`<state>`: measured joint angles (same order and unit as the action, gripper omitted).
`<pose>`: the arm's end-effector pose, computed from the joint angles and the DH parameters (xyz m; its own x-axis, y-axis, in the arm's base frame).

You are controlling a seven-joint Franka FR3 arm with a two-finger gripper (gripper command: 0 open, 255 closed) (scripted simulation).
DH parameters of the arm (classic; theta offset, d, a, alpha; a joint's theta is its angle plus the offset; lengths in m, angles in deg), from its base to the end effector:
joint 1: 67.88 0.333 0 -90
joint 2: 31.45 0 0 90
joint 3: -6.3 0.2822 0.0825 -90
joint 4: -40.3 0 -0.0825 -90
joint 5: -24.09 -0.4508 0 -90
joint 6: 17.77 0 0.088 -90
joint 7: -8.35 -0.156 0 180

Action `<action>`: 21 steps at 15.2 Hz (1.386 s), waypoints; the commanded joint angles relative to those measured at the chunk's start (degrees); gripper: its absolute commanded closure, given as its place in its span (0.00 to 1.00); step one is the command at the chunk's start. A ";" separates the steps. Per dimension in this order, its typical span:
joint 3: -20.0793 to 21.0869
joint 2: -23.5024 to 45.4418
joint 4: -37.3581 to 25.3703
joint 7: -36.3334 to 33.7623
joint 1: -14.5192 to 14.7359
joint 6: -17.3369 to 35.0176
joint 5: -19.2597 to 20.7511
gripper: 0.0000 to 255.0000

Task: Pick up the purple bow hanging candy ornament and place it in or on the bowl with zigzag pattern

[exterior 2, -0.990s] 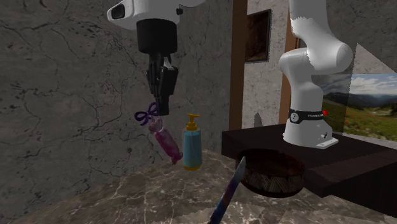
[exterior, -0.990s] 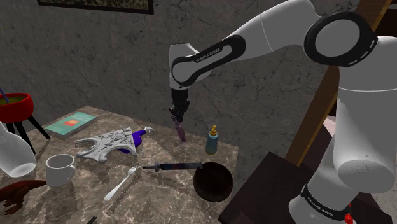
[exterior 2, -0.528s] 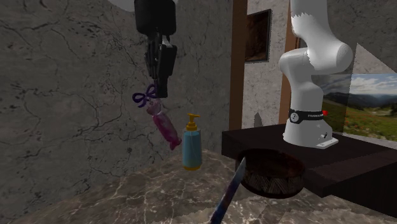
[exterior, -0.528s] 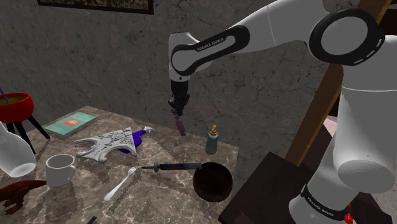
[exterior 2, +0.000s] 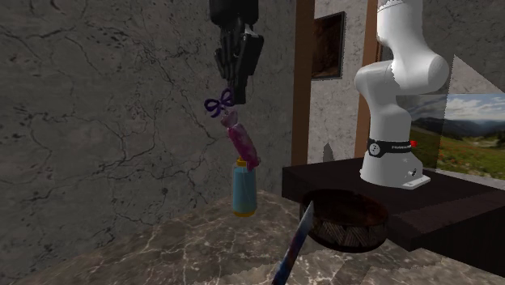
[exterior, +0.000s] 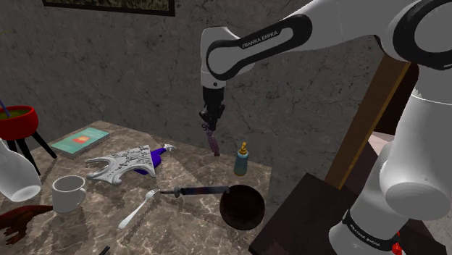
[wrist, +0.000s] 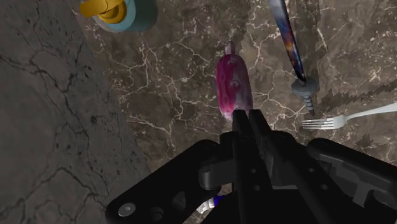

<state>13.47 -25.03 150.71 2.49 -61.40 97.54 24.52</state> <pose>0.6191 0.1493 0.3166 0.9901 0.1382 -0.0262 0.1382 -0.9904 -0.0046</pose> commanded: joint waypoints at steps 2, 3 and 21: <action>0.51 -6.22 6.90 -0.59 0.42 0.73 -0.89 1.00; 0.72 -8.40 9.10 -0.83 0.62 0.77 -1.23 1.00; 4.42 -40.82 35.71 -5.78 6.36 -4.61 -8.08 1.00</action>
<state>17.81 -65.57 185.48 -3.26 -55.14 92.24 16.58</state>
